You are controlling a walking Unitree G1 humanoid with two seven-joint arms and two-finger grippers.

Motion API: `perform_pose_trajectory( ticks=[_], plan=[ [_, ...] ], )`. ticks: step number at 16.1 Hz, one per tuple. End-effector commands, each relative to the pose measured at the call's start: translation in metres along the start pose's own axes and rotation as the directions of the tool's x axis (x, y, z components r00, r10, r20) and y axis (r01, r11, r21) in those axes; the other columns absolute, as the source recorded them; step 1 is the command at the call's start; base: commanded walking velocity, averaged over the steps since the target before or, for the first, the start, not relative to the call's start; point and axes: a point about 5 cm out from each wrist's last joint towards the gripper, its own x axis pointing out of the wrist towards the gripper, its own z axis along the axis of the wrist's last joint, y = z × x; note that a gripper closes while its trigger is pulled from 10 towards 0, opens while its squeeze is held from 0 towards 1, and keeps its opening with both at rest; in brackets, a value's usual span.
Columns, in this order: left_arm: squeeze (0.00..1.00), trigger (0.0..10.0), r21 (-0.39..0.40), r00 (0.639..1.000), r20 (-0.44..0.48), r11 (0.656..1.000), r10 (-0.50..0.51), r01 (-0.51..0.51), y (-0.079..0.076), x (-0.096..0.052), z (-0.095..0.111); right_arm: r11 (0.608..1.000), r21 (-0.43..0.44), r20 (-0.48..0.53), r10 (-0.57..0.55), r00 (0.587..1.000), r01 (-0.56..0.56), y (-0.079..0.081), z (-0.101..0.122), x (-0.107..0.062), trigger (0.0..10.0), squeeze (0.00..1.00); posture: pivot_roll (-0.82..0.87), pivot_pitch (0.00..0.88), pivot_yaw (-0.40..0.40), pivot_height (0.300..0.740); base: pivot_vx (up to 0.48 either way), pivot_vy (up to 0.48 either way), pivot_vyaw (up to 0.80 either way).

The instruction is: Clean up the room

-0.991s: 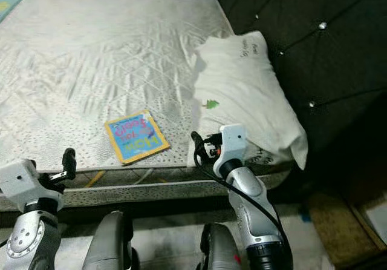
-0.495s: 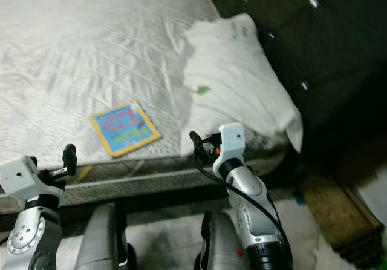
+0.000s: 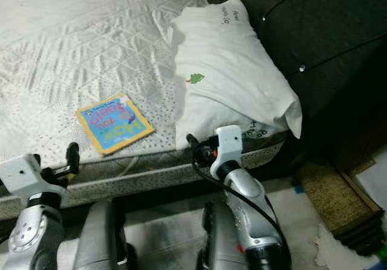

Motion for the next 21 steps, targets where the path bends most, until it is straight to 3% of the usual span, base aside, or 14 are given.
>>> perform_pose_trajectory(
  ticks=[1, 3, 8, 14, 19, 21],
  plan=[
    [0.0, 10.0, 0.006, 1.0, -0.007, 1.0, 0.014, -0.014, 0.005, -0.002, -0.001, 1.0, -0.004, 0.023, 0.026, 0.999, -0.026, 0.004, 0.006, 0.002, 10.0, 0.0, -0.05, 0.175, -0.067, 0.518, 0.326, 0.0, 0.8],
    [0.0, 10.0, 0.006, 1.0, -0.007, 1.0, 0.013, -0.013, 0.005, -0.001, -0.001, 1.0, 0.007, 0.024, 0.024, 0.999, -0.024, 0.004, 0.006, 0.002, 10.0, 0.0, -0.04, 0.174, -0.067, 0.518, 0.328, 0.0, 0.8],
    [0.0, 10.0, -0.002, 1.0, -0.014, 1.0, 0.013, -0.013, 0.004, -0.001, -0.002, 1.0, 0.009, 0.019, 0.022, 1.0, -0.022, 0.004, 0.006, 0.003, 10.0, 0.0, -0.04, 0.174, -0.069, 0.518, 0.331, 0.0, 0.0],
    [0.0, 10.0, -0.028, 0.996, -0.056, 0.997, 0.073, -0.075, 0.006, 0.0, -0.008, 0.999, 0.026, 0.012, 0.022, 1.0, -0.023, 0.003, 0.004, 0.002, 10.0, 0.0, -0.04, 0.176, -0.069, 0.518, 0.0, 0.0, 0.0],
    [0.0, 10.0, -0.02, 0.986, -0.075, 0.988, 0.151, -0.153, 0.016, 0.001, -0.009, 0.999, 0.028, 0.004, 0.024, 1.0, -0.024, 0.003, 0.001, 0.0, 10.0, 0.0, -0.05, 0.181, -0.068, 0.498, 0.0, 0.0, 0.0],
    [0.0, 10.0, -0.018, 0.977, -0.086, 0.98, 0.196, -0.198, 0.027, 0.001, -0.008, 1.0, 0.026, -0.003, 0.017, 1.0, -0.016, 0.0, 0.0, -0.002, 10.0, 0.0, -0.05, 0.185, -0.069, 0.498, 0.0, 0.0, 0.0]
  ],
)
